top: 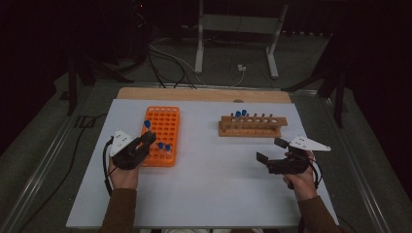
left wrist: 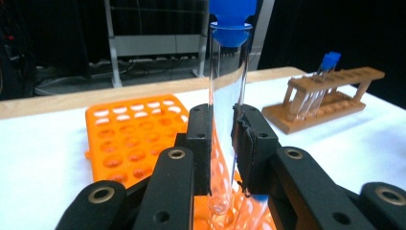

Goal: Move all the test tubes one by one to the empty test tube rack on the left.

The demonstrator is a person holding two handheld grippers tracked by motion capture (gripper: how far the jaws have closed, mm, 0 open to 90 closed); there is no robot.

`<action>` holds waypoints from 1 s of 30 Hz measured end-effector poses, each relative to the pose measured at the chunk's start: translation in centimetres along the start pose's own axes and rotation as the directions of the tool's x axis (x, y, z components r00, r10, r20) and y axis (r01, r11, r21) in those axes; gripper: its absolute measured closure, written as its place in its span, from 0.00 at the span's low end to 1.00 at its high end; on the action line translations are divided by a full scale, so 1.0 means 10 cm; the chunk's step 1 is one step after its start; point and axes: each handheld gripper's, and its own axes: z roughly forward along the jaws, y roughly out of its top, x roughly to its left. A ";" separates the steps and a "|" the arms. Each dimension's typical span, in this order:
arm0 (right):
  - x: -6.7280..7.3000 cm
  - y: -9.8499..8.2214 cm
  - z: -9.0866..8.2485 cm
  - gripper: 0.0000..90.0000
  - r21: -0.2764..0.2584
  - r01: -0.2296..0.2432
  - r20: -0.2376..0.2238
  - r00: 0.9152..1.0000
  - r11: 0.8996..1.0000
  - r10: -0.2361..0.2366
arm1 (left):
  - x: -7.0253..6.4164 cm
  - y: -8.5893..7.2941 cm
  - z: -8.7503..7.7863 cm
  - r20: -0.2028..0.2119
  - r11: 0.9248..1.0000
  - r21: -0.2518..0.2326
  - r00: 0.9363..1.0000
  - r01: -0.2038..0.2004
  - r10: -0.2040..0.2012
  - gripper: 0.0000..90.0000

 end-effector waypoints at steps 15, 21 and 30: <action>0.00 -0.01 -0.01 0.00 0.000 -0.001 -0.003 1.000 1.000 0.001 | 0.01 -0.22 0.04 0.007 0.998 0.062 1.000 0.004 -0.004 0.87; 0.01 -0.01 0.00 0.00 0.002 0.004 -0.004 1.000 1.000 -0.004 | -0.01 -0.29 0.04 0.008 0.996 0.094 1.000 0.000 -0.001 0.87; 0.00 -0.01 0.00 0.00 0.003 0.002 -0.006 1.000 1.000 -0.002 | 0.00 -0.34 0.01 -0.006 0.992 0.128 1.000 -0.001 0.002 0.87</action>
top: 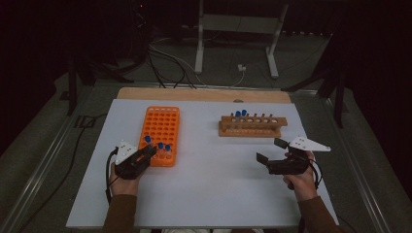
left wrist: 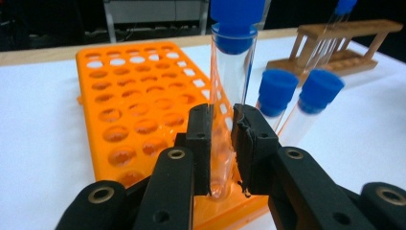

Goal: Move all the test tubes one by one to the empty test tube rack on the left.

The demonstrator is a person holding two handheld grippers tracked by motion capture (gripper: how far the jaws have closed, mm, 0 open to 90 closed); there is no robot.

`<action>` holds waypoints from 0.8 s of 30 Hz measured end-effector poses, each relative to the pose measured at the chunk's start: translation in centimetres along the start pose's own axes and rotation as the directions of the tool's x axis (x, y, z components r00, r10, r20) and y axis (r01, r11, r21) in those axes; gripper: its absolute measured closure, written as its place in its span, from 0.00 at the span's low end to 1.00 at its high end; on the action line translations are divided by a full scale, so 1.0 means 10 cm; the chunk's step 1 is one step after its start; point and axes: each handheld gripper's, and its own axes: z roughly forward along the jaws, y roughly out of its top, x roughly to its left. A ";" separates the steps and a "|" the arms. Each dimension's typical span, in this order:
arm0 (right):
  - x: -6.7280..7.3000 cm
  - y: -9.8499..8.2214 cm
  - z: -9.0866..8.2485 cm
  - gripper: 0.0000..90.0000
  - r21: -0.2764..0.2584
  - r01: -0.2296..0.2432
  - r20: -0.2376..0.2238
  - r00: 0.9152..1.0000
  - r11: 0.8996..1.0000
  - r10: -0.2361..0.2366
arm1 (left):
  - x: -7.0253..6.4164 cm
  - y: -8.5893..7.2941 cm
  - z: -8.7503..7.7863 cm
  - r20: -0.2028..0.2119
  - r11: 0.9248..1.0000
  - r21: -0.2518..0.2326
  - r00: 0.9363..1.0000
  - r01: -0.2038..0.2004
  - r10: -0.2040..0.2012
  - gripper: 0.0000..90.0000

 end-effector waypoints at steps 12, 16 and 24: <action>0.00 -0.01 0.00 0.00 0.002 0.001 -0.001 1.000 1.000 -0.001 | -0.04 -0.04 0.03 -0.022 0.997 0.068 0.999 -0.036 0.038 0.87; 0.00 -0.01 0.01 0.00 0.004 0.006 -0.004 1.000 1.000 -0.006 | -0.06 -0.06 0.08 -0.033 0.991 0.116 0.997 -0.066 0.070 0.87; 0.01 -0.02 0.02 0.00 0.011 0.008 -0.006 1.000 1.000 -0.008 | -0.07 -0.07 0.11 -0.040 0.985 0.148 0.995 -0.085 0.092 0.87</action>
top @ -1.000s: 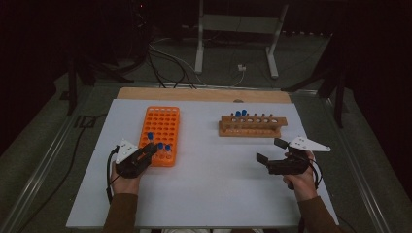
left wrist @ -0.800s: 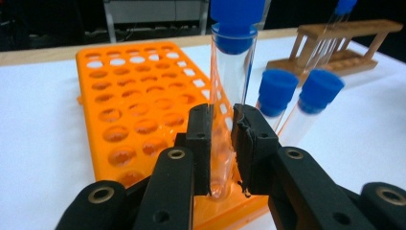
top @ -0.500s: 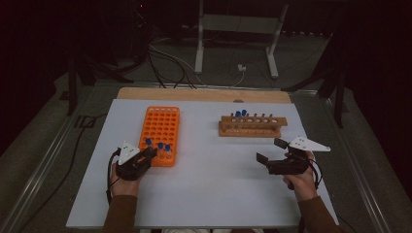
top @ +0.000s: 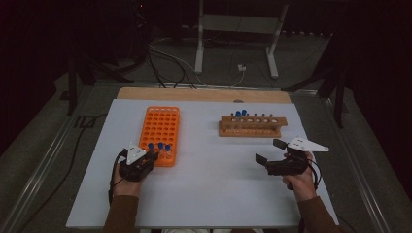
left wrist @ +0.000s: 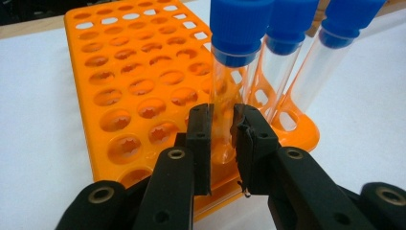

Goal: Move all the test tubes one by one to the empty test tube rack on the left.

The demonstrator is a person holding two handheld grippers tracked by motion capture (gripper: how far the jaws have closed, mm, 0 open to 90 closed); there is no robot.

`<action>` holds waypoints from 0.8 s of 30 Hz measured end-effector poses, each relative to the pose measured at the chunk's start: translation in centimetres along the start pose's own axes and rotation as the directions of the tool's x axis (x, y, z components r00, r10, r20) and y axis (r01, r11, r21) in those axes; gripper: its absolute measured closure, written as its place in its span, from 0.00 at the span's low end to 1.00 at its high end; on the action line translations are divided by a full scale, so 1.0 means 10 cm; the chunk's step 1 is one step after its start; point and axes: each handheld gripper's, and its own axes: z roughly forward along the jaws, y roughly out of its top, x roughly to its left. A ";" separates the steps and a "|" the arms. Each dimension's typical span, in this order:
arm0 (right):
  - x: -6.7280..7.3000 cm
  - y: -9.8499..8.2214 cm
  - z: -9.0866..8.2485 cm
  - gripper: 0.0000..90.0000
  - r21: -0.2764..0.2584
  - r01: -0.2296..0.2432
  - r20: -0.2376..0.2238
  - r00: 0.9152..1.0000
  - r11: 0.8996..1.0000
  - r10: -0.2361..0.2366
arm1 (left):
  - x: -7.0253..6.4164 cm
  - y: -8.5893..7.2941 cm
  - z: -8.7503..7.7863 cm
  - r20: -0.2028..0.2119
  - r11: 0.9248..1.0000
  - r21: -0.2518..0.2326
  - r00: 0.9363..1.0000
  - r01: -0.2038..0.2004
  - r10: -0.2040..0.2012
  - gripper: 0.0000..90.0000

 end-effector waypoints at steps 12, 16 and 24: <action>0.02 -0.02 0.03 0.00 0.012 0.011 -0.009 1.000 1.000 -0.011 | 0.01 0.01 -0.01 0.000 1.000 0.005 1.000 0.017 -0.017 0.83; 0.02 -0.02 0.03 0.00 0.012 0.008 -0.009 1.000 1.000 -0.008 | 0.04 0.02 -0.09 0.007 0.998 -0.049 0.999 0.036 -0.035 0.79; 0.02 -0.02 0.04 0.00 0.016 0.012 -0.012 1.000 1.000 -0.012 | 0.05 0.06 -0.16 0.019 0.996 -0.080 0.999 0.027 -0.026 0.86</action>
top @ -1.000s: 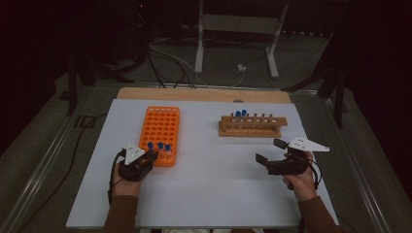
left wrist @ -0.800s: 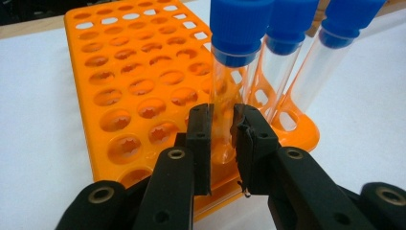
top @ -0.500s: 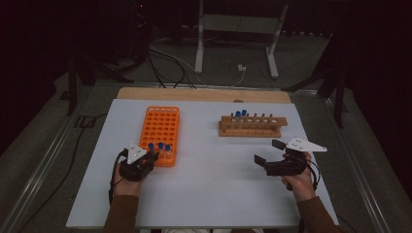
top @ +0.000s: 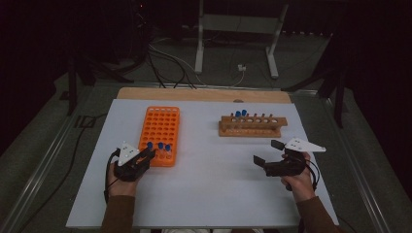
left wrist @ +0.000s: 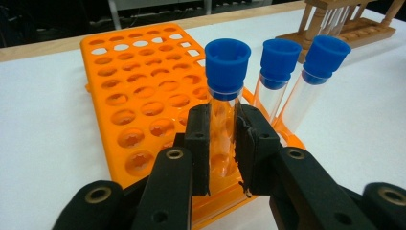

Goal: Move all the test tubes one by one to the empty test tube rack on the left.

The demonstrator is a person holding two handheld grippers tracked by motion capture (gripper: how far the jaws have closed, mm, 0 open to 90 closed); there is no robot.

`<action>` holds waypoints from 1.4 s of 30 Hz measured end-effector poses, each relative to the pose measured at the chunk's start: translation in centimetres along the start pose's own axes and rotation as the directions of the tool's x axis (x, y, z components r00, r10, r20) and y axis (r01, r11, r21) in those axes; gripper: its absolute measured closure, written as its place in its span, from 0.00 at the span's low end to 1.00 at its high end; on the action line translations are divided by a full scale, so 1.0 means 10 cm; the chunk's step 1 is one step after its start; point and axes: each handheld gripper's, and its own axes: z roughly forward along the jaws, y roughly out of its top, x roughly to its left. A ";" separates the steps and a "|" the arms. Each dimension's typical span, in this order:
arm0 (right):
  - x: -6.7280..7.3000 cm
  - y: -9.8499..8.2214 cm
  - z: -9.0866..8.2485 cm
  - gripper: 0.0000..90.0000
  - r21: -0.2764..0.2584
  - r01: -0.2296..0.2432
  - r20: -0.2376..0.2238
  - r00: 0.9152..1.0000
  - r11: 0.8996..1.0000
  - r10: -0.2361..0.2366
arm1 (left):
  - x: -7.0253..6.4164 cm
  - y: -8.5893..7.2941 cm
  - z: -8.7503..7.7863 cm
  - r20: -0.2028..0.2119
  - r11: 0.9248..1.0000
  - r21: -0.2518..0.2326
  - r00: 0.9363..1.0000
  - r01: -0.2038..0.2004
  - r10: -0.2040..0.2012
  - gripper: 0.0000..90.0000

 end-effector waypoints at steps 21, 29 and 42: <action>0.00 0.00 0.00 0.00 -0.007 -0.003 -0.003 1.000 1.000 0.003 | 0.09 -0.03 -0.05 0.056 0.997 -0.018 0.996 0.077 -0.076 0.63; 0.01 0.02 0.01 0.00 -0.018 -0.006 0.005 1.000 1.000 0.006 | 0.15 -0.03 -0.14 0.108 0.988 -0.093 0.988 0.123 -0.113 0.52; 0.00 0.19 0.00 0.00 -0.061 0.001 0.019 1.000 0.998 0.000 | 0.14 -0.02 -0.23 0.016 0.985 -0.128 0.993 0.118 -0.117 0.12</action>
